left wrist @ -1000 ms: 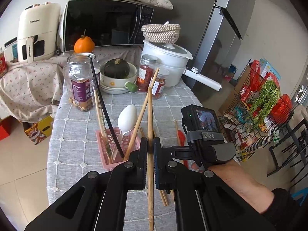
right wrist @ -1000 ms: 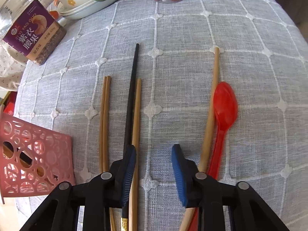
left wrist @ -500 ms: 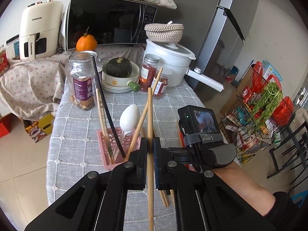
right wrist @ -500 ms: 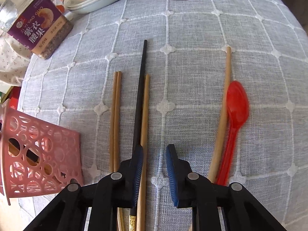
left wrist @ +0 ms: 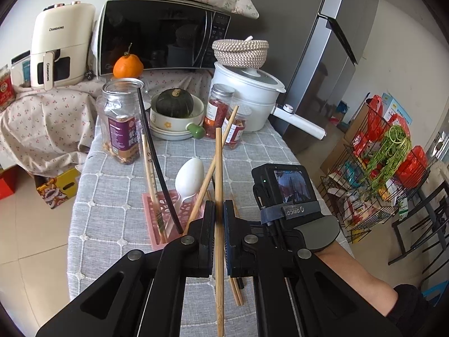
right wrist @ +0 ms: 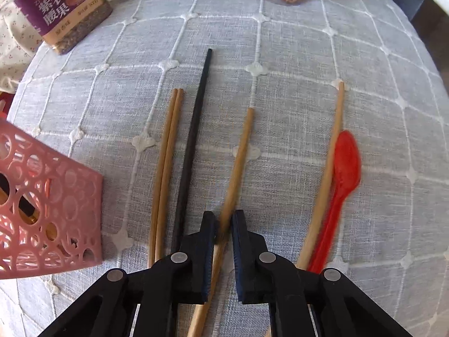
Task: Organize utensils
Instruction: 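Lift the wooden chopstick with the left tool while the right tool grasps another wooden chopstick, then carry both held wooden chopsticks over the pink basket and lower them in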
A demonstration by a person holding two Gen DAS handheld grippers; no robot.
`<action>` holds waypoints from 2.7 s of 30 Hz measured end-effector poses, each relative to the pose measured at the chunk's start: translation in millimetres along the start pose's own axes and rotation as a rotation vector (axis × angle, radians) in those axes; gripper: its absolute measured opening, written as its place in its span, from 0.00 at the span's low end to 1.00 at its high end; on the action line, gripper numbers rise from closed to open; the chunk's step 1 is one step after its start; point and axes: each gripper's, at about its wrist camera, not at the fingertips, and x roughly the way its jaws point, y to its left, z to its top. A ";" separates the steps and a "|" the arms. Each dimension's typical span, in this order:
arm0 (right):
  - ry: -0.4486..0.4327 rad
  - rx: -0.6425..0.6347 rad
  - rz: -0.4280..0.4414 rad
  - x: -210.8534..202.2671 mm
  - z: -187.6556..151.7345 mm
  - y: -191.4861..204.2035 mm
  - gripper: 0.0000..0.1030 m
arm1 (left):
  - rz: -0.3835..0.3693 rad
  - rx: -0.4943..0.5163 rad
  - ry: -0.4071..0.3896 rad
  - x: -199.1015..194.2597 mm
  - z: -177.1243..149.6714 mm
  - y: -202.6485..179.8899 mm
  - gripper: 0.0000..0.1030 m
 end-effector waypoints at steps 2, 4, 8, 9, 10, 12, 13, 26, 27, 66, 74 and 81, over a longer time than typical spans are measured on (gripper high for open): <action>-0.007 0.046 0.047 -2.1 0.7 -12.1 0.04 | -0.008 0.002 -0.012 -5.3 1.9 0.9 0.06; -0.024 0.095 0.114 -11.1 1.0 -24.3 0.04 | -0.018 0.004 -0.033 -13.5 4.7 2.2 0.06; -0.143 0.135 0.221 -56.3 -2.7 -43.5 0.04 | -0.022 -0.023 -0.108 -32.4 12.8 9.1 0.06; -0.175 0.137 0.248 -68.1 -5.6 -46.8 0.04 | -0.015 -0.037 -0.140 -37.8 14.5 11.2 0.06; -0.204 0.136 0.282 -79.7 -8.3 -49.2 0.04 | -0.010 -0.047 -0.177 -43.6 16.3 12.6 0.06; -0.261 0.133 0.339 -103.7 -18.4 -52.0 0.04 | 0.003 -0.055 -0.254 -55.5 19.4 13.1 0.06; -0.293 0.127 0.351 -114.3 -21.4 -51.6 0.04 | 0.006 -0.056 -0.290 -60.7 21.7 13.4 0.06; -0.584 0.105 0.467 -193.5 -50.3 -53.4 0.05 | 0.113 -0.067 -0.532 -64.0 33.6 20.1 0.06; -0.586 0.098 0.467 -193.6 -49.5 -51.8 0.05 | 0.120 -0.064 -0.527 -58.1 34.0 20.9 0.06; -0.648 0.040 0.419 -189.7 -46.0 -31.1 0.05 | 0.159 -0.124 -0.166 44.2 31.0 51.2 0.20; -0.743 0.075 0.442 -202.6 -34.9 -12.7 0.05 | 0.194 -0.143 -0.086 23.5 21.7 60.2 0.61; -0.824 0.099 0.405 -204.6 -26.2 14.1 0.05 | 0.273 -0.140 0.033 14.2 2.3 84.9 0.72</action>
